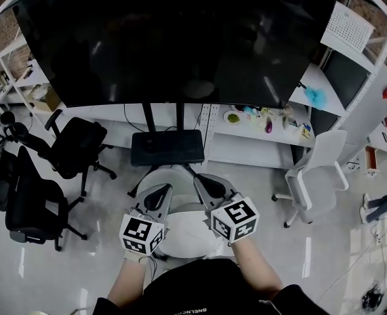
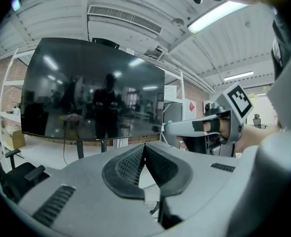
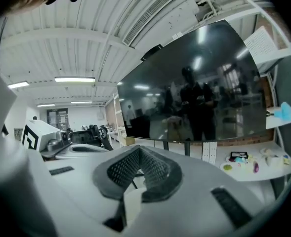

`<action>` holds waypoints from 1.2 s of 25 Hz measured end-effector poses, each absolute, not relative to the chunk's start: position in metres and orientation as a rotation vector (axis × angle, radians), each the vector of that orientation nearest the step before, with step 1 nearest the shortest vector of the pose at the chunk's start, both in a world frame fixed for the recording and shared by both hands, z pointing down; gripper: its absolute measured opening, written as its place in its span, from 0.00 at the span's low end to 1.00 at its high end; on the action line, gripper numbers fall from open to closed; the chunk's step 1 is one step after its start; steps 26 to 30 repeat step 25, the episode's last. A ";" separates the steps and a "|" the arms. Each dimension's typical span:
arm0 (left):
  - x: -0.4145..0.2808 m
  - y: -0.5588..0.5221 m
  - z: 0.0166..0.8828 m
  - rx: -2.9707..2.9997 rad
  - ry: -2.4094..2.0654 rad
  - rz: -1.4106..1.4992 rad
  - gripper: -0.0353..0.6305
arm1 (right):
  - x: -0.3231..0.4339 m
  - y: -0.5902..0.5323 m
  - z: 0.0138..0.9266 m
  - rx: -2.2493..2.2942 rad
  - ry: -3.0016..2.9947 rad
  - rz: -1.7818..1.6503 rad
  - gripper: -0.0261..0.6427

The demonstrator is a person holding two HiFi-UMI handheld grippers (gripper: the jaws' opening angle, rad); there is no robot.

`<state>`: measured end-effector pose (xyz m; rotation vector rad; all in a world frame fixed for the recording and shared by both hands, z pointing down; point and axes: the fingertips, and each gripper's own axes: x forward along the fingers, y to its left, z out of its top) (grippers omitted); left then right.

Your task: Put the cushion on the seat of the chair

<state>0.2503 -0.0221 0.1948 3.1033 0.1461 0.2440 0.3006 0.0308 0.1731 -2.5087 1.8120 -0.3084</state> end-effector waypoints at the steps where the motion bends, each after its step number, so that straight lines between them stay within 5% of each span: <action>1: 0.250 -0.024 0.194 3.104 0.139 0.242 0.07 | 0.300 0.029 0.172 -2.508 1.823 -0.302 0.05; 30: 0.244 -0.033 0.200 3.092 0.118 0.261 0.07 | 0.295 0.023 0.176 -2.502 1.831 -0.328 0.05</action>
